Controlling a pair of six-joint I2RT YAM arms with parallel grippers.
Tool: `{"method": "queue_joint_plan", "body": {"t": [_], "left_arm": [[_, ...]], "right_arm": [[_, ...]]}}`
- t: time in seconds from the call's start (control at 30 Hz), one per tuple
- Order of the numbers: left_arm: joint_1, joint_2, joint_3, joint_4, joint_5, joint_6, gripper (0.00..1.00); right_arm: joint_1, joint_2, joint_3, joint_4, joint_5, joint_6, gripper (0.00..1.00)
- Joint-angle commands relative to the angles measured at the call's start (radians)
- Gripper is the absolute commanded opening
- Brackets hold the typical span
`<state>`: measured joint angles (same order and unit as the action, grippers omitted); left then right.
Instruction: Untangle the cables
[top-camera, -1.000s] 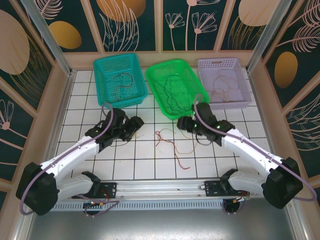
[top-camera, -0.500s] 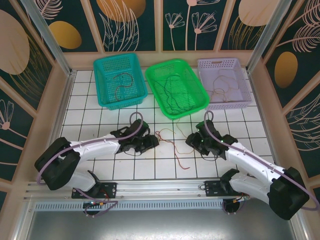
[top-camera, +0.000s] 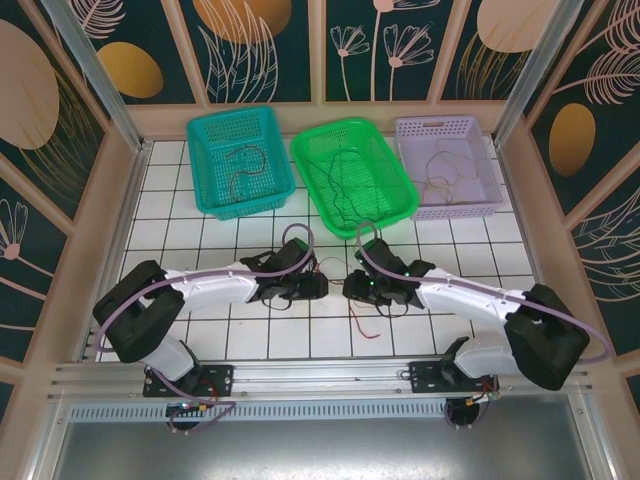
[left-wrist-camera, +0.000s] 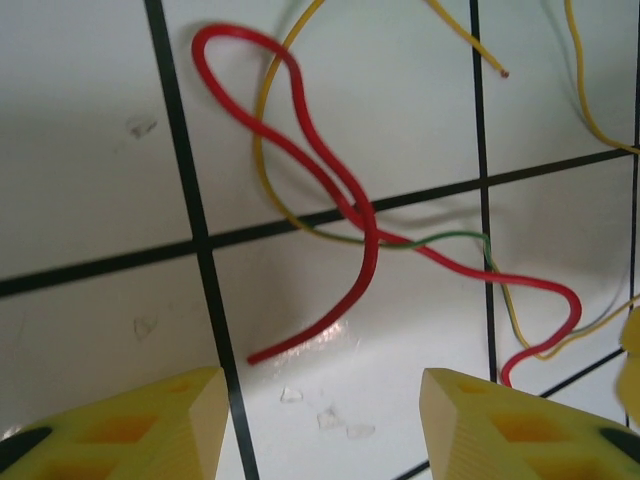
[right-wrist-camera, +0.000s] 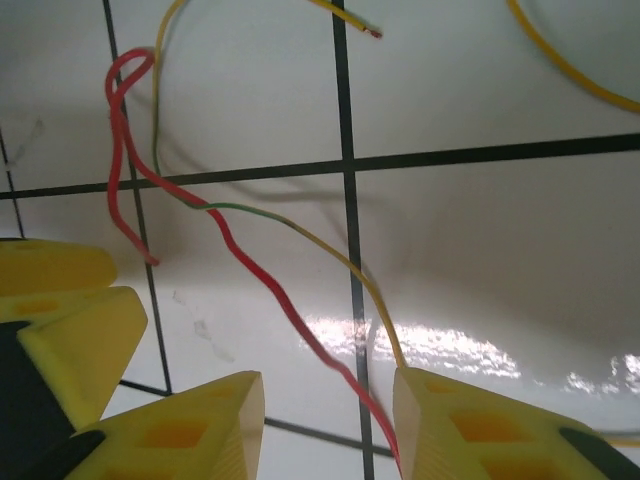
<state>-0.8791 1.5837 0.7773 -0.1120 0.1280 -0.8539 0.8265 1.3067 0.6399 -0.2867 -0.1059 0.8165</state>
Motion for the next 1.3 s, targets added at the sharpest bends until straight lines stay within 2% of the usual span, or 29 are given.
{"method": "queue_joint_plan", "body": {"t": [0.0, 0.2, 0.27, 0.43, 0.5, 0.57, 0.6, 0.63, 0.77, 0.87, 1.0, 1.13, 1.27], "left_arm": [[-0.010, 0.030, 0.028, 0.000, -0.027, 0.065, 0.52], [-0.014, 0.076, 0.027, 0.020, -0.036, 0.061, 0.44], [-0.016, 0.083, 0.021, 0.038, -0.033, 0.058, 0.36], [-0.018, 0.100, 0.015, 0.054, -0.051, 0.058, 0.26], [-0.017, 0.099, 0.008, 0.060, -0.060, 0.055, 0.18], [-0.017, 0.087, -0.008, 0.067, -0.071, 0.047, 0.02], [-0.018, 0.072, -0.015, 0.063, -0.079, 0.041, 0.00], [-0.017, 0.052, -0.021, 0.055, -0.089, 0.033, 0.00], [-0.003, -0.096, -0.048, 0.028, -0.117, -0.017, 0.00], [0.052, -0.213, -0.069, 0.021, -0.042, -0.052, 0.00], [0.190, -0.314, -0.078, -0.037, 0.125, -0.084, 0.00], [0.273, -0.344, -0.024, -0.179, 0.174, -0.023, 0.00], [0.321, -0.344, 0.030, -0.307, 0.132, 0.013, 0.00]], "right_arm": [[0.008, 0.040, 0.020, 0.068, -0.003, -0.077, 0.37], [0.008, 0.077, 0.000, 0.120, -0.029, -0.100, 0.33], [0.008, 0.100, 0.002, 0.124, -0.027, -0.108, 0.32], [0.008, 0.166, -0.007, 0.141, -0.005, -0.136, 0.29], [0.009, 0.181, -0.011, 0.141, 0.011, -0.147, 0.22], [0.009, 0.180, -0.014, 0.141, 0.028, -0.166, 0.10], [0.010, 0.175, -0.013, 0.135, 0.039, -0.180, 0.04], [0.011, 0.168, -0.010, 0.124, 0.052, -0.197, 0.00], [0.014, 0.131, 0.005, 0.047, 0.114, -0.284, 0.00], [0.014, 0.100, 0.013, -0.008, 0.153, -0.355, 0.00], [0.014, 0.047, 0.025, -0.068, 0.209, -0.456, 0.00], [0.008, 0.002, 0.031, -0.065, 0.204, -0.503, 0.00], [0.009, -0.001, 0.058, -0.078, 0.199, -0.530, 0.00]]}}
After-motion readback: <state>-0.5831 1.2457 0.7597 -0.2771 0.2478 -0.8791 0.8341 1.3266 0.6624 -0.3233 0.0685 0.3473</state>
